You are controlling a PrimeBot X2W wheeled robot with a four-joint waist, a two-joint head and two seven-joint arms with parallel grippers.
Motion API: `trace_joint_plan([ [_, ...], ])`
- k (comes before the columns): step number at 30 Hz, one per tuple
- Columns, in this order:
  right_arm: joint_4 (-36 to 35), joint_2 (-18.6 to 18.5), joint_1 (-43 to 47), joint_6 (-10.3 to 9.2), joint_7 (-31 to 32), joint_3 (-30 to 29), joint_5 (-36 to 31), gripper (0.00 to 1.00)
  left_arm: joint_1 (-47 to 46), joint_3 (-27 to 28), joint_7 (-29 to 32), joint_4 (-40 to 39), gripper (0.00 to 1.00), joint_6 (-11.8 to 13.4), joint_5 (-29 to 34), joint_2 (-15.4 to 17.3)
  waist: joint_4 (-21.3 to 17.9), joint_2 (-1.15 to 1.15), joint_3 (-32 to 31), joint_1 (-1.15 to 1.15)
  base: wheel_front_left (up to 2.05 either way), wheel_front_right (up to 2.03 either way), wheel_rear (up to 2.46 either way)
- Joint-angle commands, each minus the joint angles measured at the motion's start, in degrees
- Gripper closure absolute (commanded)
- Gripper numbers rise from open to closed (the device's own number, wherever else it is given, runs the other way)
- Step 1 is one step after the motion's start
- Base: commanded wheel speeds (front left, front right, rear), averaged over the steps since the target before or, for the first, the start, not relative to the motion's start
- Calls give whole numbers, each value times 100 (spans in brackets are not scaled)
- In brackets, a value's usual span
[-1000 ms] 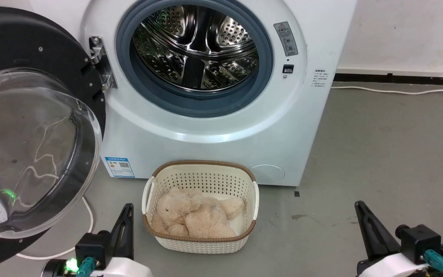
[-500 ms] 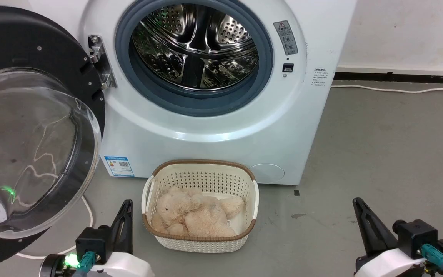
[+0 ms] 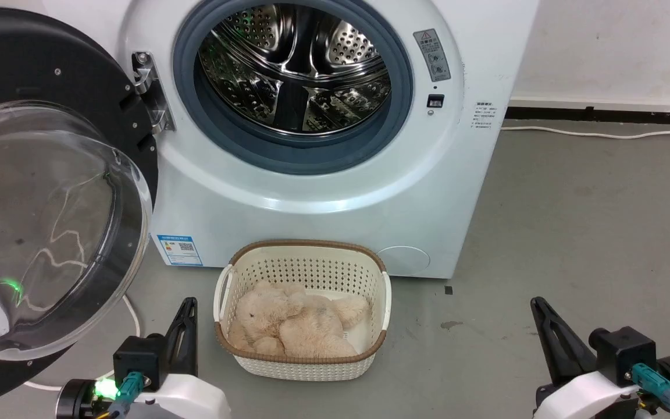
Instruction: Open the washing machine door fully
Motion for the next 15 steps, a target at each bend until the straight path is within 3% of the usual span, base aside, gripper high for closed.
trace_joint_plan([
  [1, -45, 3, -91, 3, 25, 9, -28, 100, -78, 41, 34, -26, 100, -32, 68, -35, 0, 0, 1, 0, 0, 0, 0],
  [15, -85, 3, -150, 3, 173, 34, -96, 100, -139, 190, 187, -41, 100, -119, 250, -132, -5, 0, 24, 0, 0, 0, 0],
])
